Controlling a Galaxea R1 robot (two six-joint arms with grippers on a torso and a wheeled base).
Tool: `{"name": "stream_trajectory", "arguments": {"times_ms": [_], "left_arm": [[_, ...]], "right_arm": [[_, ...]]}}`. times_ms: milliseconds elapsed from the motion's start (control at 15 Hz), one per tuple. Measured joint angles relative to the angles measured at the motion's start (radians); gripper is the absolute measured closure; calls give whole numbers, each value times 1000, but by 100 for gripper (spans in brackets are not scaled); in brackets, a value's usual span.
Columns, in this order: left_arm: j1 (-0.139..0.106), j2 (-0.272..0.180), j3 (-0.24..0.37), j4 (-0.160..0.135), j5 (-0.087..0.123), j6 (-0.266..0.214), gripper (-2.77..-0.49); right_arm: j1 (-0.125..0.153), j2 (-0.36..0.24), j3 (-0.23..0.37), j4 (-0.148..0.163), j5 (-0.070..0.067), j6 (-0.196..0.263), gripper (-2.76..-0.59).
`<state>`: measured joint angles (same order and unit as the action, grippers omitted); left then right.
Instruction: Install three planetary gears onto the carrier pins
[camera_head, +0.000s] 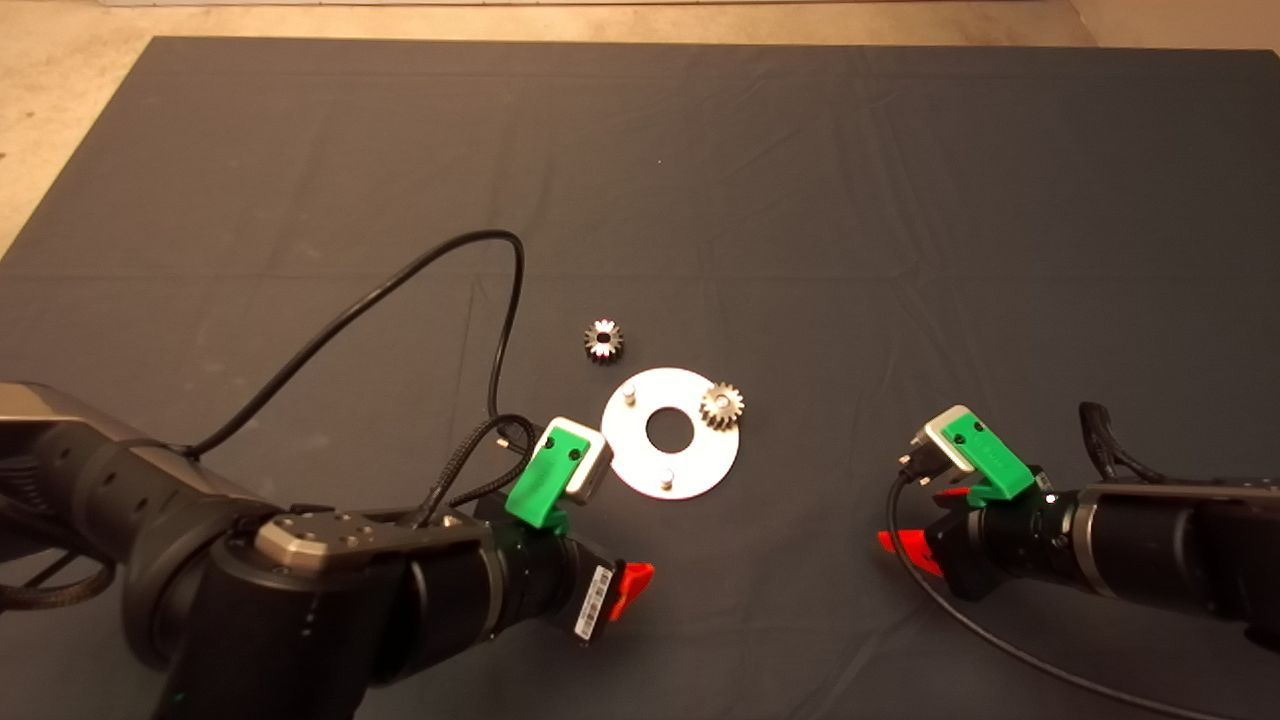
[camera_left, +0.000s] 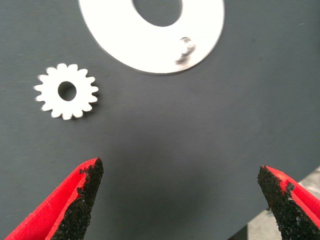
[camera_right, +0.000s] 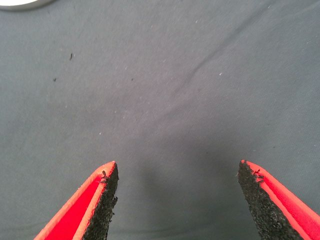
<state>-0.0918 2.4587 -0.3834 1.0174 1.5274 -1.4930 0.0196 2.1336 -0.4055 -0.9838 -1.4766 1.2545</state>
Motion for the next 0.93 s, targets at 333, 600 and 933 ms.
{"name": "stream_trajectory", "arguments": {"times_ms": [333, 600, 933], "left_arm": [[0, -30, -12, -1, 0, 65, -222], [0, -33, -64, -1, -1, 122, -222], [0, -36, -135, 0, -1, 201, -222]], "right_arm": [[2, -12, 0, -4, 37, 0, -176], [3, -74, 1, -6, 125, 0, -176], [3, -124, 1, -7, 191, 0, -176]]}}
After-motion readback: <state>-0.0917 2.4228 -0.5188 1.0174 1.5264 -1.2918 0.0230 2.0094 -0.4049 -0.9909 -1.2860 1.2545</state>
